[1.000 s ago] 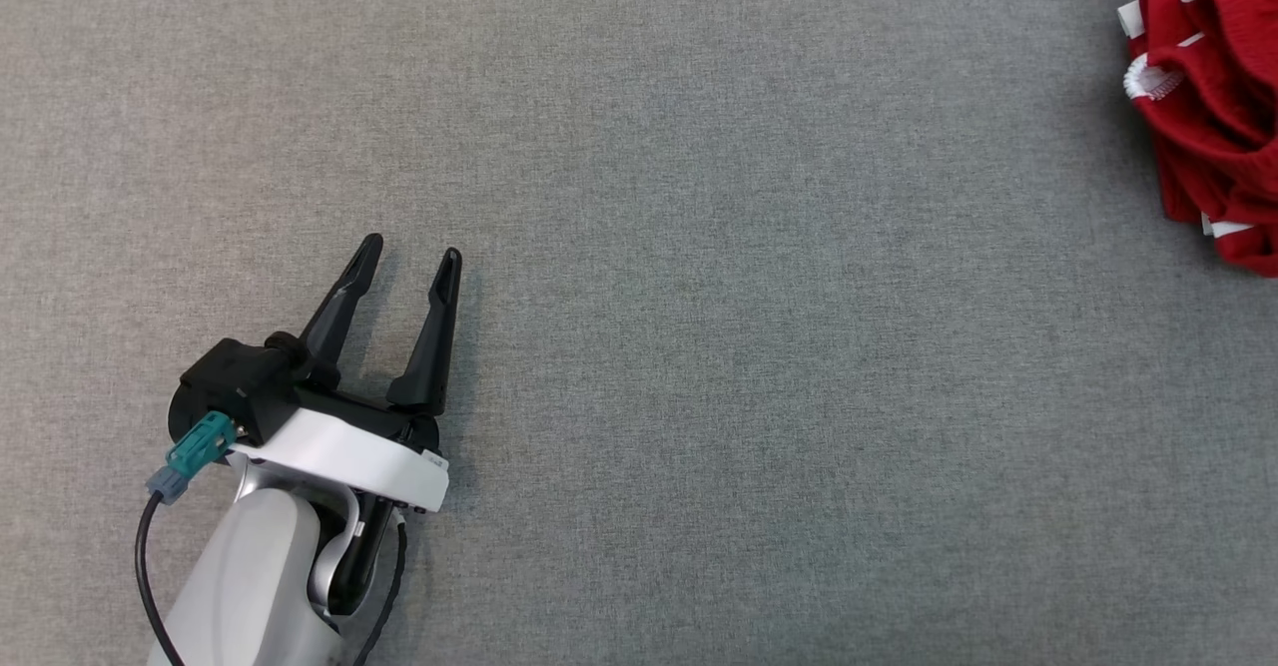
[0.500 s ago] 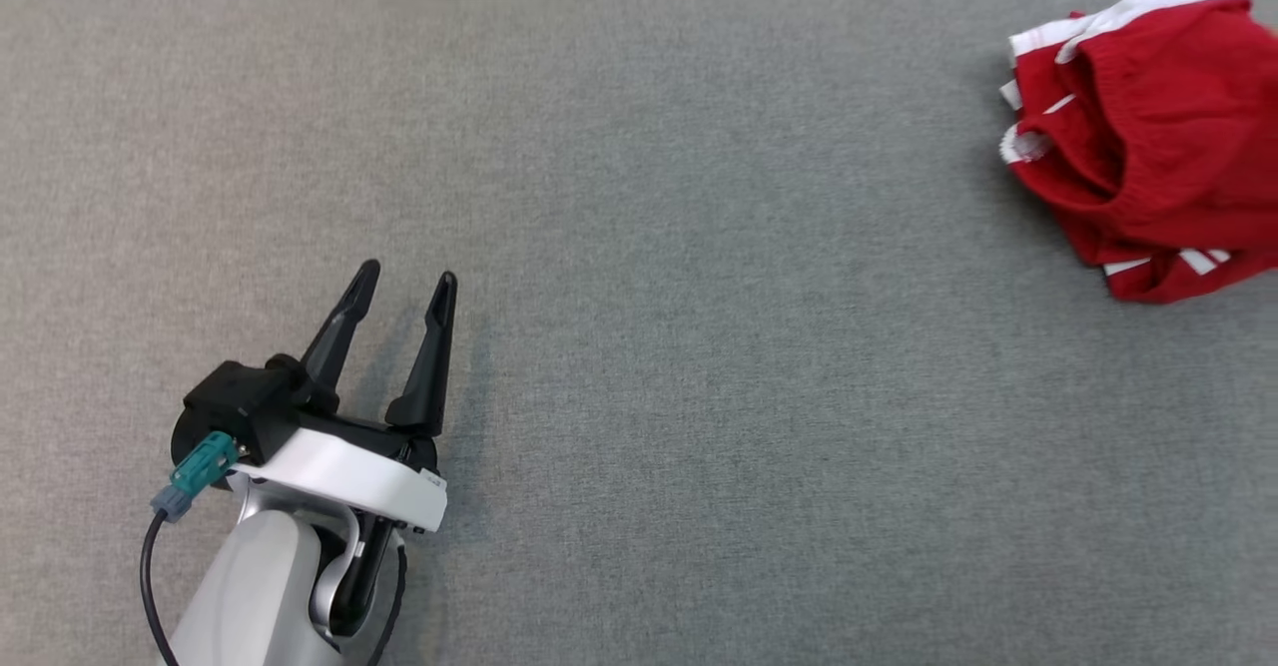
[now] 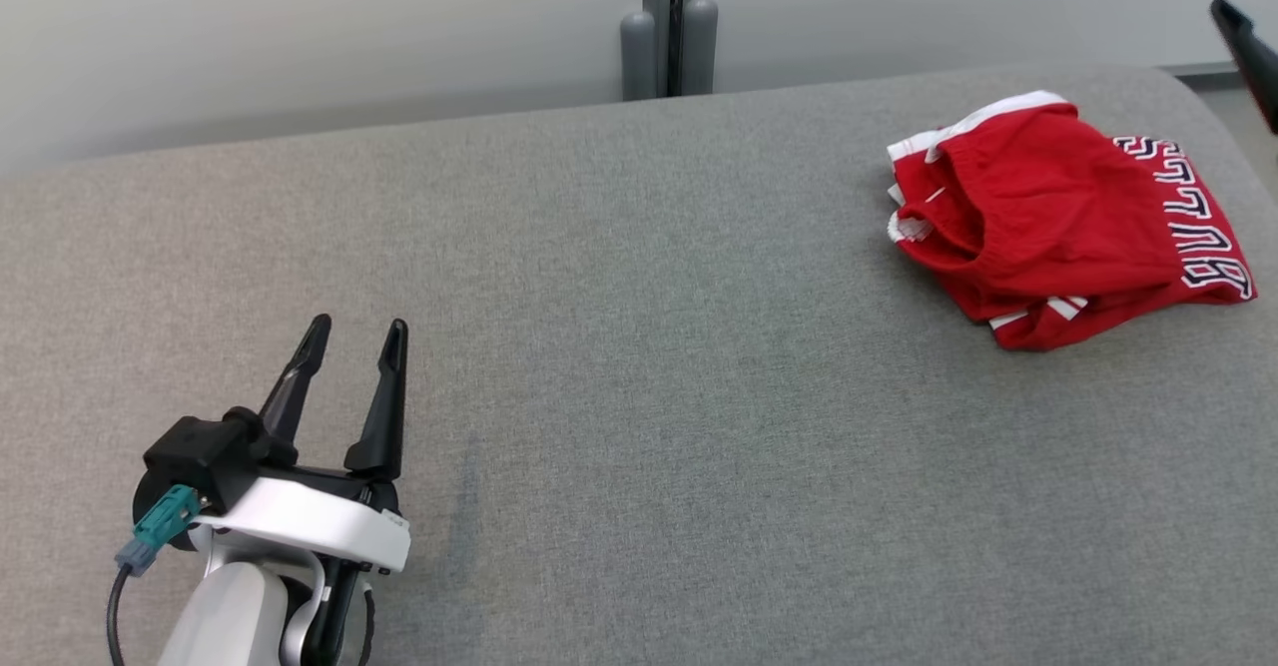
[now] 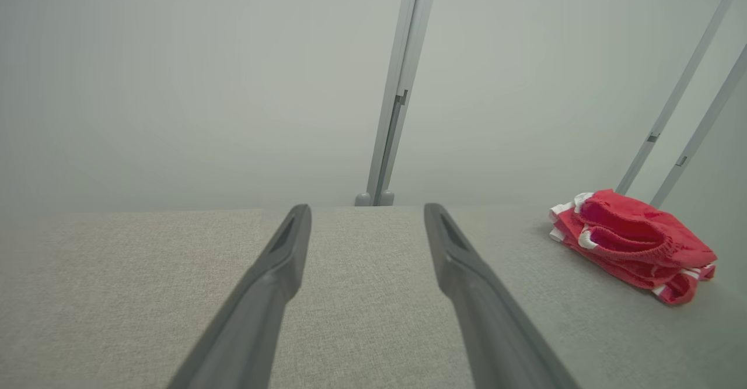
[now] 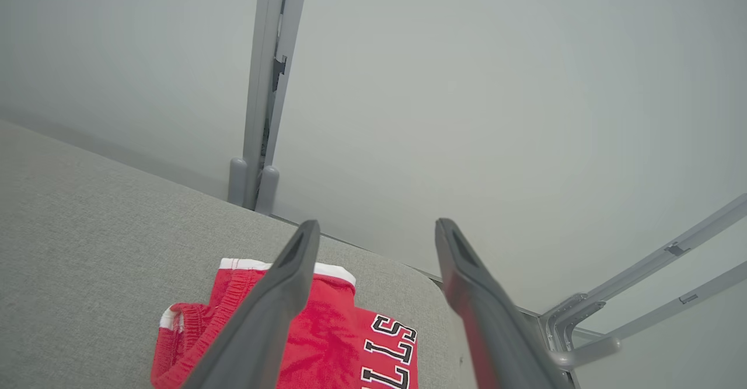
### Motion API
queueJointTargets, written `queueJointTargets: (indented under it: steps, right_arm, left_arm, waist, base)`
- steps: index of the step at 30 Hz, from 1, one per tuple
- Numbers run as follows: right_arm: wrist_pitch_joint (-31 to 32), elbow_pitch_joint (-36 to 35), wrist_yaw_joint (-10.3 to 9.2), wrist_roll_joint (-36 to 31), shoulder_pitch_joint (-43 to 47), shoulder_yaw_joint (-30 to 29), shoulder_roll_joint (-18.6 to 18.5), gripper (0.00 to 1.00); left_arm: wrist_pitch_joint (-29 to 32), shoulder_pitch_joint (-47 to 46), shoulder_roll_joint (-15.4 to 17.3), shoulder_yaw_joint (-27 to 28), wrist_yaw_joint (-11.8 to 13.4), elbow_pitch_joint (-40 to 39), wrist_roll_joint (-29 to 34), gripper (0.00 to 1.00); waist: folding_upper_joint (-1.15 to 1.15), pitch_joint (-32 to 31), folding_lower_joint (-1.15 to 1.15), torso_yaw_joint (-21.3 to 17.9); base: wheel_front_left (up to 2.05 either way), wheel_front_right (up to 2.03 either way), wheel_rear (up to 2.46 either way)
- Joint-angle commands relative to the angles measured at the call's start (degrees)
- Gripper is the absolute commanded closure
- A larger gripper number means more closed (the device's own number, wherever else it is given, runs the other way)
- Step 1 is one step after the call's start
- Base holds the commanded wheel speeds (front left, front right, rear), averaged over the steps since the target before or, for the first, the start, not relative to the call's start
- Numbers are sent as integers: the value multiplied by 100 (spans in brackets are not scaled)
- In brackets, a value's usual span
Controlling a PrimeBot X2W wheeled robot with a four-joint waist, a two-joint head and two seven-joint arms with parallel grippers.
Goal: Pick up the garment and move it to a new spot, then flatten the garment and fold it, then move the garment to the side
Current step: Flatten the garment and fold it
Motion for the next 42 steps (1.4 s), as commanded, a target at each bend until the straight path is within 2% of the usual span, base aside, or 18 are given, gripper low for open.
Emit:
queueJointTargets:
  steps: [1,6,13,19,26,30,34,42]
  right_arm:
    - [-152,-139,2,88,268,-100,32,0]
    - [-730,-582,2,-42,1058,-809,7,0]
    - [-1551,-990,2,-589,2624,-2487,399,0]
    - [-1732,-1807,3,-1271,4074,-3942,1147,0]
    - [-1780,-3062,2,-2172,5511,-5258,2260,0]
    - [-1810,-3574,3,-2469,6106,-5649,2863,0]
    - [-1816,-3851,3,-2481,6471,-5594,3240,0]
    - [-1814,-3976,3,-2517,6625,-5410,3436,0]
  left_arm:
    - [-2,56,36,72,24,-48,50,0]
    - [-2,192,90,246,63,-212,102,0]
    - [-2,370,62,371,80,-323,141,0]
    - [-2,468,-37,437,87,-317,133,0]
    - [-2,589,-125,559,84,-326,201,0]
    - [-2,650,-186,633,70,-316,275,0]
    - [-2,697,-267,776,94,-369,426,0]
    - [-2,773,-405,967,152,-473,895,0]
  waist:
    - [0,-168,0,-33]
    - [0,-299,0,10]
    - [0,-477,0,212]
    - [0,-606,0,350]
    - [0,-666,0,490]
    - [0,-644,0,543]
    - [0,-593,0,560]
    - [0,-487,0,605]
  base:
    - [0,0,0]
    - [0,0,0]
    - [0,0,0]
    - [0,0,0]
    - [0,0,0]
    - [0,0,0]
    - [0,0,0]
    - [0,0,0]
